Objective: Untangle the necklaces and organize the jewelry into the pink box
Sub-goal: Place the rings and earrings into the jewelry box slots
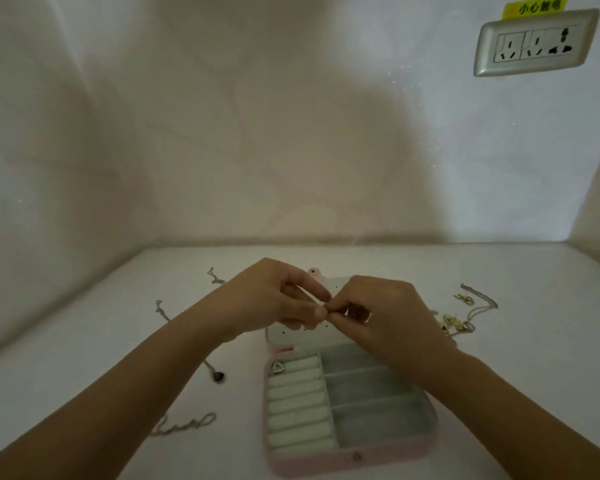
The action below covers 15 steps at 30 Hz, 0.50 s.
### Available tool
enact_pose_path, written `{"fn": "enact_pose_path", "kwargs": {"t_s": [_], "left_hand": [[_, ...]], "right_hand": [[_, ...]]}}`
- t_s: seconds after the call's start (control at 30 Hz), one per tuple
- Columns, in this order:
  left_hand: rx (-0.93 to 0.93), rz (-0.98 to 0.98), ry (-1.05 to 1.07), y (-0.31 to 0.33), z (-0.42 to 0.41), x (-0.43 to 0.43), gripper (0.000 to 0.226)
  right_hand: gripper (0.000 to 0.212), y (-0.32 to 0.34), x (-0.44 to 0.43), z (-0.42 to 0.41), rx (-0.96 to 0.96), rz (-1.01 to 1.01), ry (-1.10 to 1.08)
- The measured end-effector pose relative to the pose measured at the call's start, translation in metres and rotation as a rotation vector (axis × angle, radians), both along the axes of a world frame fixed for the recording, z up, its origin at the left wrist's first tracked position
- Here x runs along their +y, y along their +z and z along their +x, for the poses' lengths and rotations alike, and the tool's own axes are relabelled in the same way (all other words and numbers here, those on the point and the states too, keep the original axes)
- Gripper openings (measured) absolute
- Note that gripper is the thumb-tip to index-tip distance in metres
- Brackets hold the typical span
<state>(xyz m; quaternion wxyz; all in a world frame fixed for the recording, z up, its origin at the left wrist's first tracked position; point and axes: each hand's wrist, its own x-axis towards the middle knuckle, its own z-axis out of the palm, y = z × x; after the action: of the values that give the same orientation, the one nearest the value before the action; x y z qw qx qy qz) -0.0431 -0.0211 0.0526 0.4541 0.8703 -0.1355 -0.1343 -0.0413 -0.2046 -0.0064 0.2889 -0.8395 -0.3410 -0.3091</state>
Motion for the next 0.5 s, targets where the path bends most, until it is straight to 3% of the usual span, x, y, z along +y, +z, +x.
{"fn": "enact_pose_path", "kwargs": {"t_s": [0.2,0.5], "left_hand": [[0.042,-0.086,0.097,-0.017,-0.021,0.029,0.014],[0.030,-0.100,0.217,-0.031,-0.044,0.032,0.013]], "right_hand": [[0.036,-0.005,0.001,0.002,0.161,-0.144,-0.016],[0.019,-0.008,-0.002,0.006,0.268,-0.279,-0.037]]}}
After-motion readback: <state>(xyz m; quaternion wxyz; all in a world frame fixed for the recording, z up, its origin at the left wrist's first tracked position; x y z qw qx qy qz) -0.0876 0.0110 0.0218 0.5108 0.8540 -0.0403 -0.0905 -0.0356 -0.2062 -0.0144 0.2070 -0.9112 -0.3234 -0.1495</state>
